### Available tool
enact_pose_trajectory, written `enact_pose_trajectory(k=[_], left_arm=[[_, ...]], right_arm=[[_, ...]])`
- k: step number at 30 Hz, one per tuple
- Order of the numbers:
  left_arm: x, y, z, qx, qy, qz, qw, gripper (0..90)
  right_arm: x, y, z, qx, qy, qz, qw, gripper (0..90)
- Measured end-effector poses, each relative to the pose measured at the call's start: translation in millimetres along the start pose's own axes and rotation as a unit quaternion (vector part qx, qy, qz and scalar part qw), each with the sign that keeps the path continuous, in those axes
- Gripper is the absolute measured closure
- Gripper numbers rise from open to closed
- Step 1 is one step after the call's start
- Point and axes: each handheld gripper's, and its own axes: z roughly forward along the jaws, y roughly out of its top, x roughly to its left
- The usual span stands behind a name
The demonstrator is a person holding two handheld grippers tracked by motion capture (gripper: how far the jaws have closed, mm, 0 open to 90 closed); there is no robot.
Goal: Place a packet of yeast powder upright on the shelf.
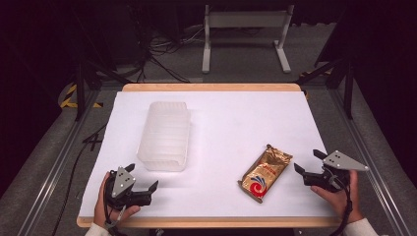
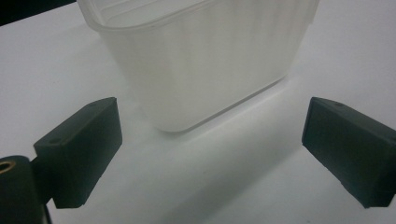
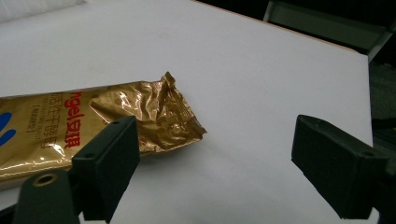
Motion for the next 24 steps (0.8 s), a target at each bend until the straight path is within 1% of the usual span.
enact_pose_trajectory(k=[1,4,7,9,11,12,16,18,24], left_arm=[[0.0,-0.1,-0.2,0.0,0.0,0.0,1.0,5.9],[-0.2,-0.2,-0.3,0.0,-0.001,0.001,1.0,5.9],[-0.1,-0.3,-0.1,0.0,-0.002,0.001,1.0,5.9],[-0.1,-0.3,0.2,0.001,-0.002,0.002,1.0,5.8],[-0.6,-0.3,0.6,0.002,-0.002,0.001,1.0,5.8],[-0.9,-0.4,0.6,0.003,-0.003,0.001,1.0,5.8],[-1.3,-0.3,0.6,0.003,-0.003,0.003,1.0,5.8],[-1.3,-0.2,0.6,0.002,-0.004,0.005,1.0,5.9],[-1.5,-0.3,1.0,0.005,-0.004,0.007,1.0,5.8]], right_arm=[[1.2,0.5,-0.6,-0.003,0.001,-0.003,1.0,15.9],[2.4,0.8,-0.4,-0.001,0.01,0.002,0.9999,15.8],[3.6,1.0,0.1,0.0,0.012,-0.001,0.9999,15.8],[4.1,0.9,0.9,-0.003,0.02,0.007,0.9998,15.8],[4.9,0.9,2.0,-0.001,0.026,0.007,0.9996,15.9],[5.4,0.9,2.2,0.001,0.024,0.006,0.9997,15.9],[5.2,0.7,3.0,0.001,0.029,0.012,0.9995,15.9],[4.3,0.3,3.2,0.0,0.031,0.019,0.9993,15.9],[5.7,0.3,6.1,0.009,0.033,0.019,0.9992,15.9]])
